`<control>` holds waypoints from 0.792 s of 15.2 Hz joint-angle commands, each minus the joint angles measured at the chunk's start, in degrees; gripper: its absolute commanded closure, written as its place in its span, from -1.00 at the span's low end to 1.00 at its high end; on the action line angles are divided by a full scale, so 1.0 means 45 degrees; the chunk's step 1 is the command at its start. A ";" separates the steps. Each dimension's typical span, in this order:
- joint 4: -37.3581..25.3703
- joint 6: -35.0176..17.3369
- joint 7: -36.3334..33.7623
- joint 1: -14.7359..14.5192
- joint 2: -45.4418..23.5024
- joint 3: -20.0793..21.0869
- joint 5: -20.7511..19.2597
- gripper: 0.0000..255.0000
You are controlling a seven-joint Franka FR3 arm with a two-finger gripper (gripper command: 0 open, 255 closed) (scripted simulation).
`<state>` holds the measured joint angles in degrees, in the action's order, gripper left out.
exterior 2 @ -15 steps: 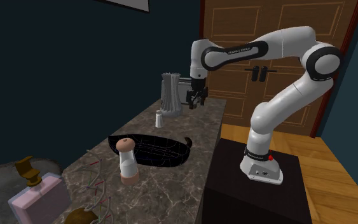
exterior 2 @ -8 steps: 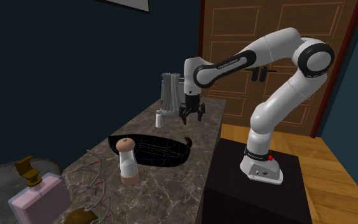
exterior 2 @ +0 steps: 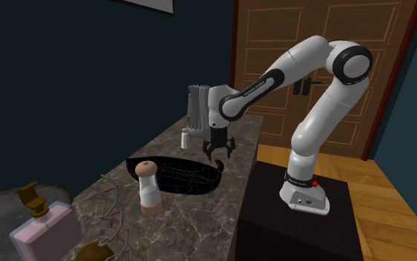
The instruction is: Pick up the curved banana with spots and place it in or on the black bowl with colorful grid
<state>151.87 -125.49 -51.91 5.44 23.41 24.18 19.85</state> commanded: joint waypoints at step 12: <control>0.0451 -0.1040 0.0006 -0.0016 -0.0588 0.0209 0.0119 -1.00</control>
<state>153.90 -130.17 -51.89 5.37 20.76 25.12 20.39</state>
